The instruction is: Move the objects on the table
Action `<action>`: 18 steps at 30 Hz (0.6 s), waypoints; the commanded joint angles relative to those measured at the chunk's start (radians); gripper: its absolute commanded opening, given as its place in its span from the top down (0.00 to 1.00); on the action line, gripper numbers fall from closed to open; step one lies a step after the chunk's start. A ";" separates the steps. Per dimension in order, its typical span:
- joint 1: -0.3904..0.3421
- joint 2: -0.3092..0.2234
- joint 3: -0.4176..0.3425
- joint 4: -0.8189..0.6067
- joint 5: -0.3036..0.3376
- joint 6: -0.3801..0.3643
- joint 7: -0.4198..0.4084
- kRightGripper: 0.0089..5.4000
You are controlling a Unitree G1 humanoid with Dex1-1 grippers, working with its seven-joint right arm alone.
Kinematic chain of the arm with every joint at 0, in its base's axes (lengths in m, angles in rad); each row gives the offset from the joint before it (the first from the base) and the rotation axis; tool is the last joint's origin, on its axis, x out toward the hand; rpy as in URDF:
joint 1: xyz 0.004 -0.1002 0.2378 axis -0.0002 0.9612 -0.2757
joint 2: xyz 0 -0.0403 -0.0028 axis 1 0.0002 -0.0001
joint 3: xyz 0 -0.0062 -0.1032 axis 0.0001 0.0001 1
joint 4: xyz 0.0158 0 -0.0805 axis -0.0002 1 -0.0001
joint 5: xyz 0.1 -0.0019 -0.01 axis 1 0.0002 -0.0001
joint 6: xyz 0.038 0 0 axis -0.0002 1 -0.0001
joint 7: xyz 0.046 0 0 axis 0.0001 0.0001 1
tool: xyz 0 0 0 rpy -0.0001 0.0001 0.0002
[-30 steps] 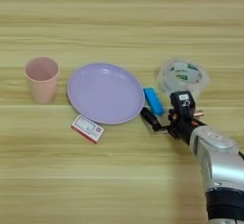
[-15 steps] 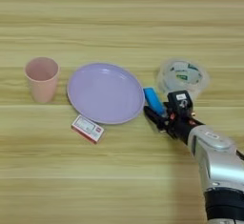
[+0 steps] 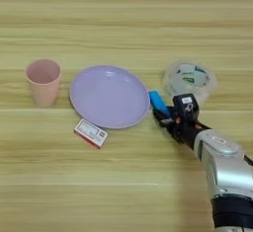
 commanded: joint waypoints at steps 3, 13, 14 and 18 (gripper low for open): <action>-0.044 -0.036 -0.018 -0.056 0.001 -0.023 -0.022 0.74; -0.050 -0.034 -0.069 -0.119 0.032 -0.023 -0.048 0.74; -0.052 -0.031 -0.074 -0.126 0.037 -0.023 -0.053 0.74; -0.056 -0.025 -0.088 -0.148 0.049 -0.022 -0.065 0.74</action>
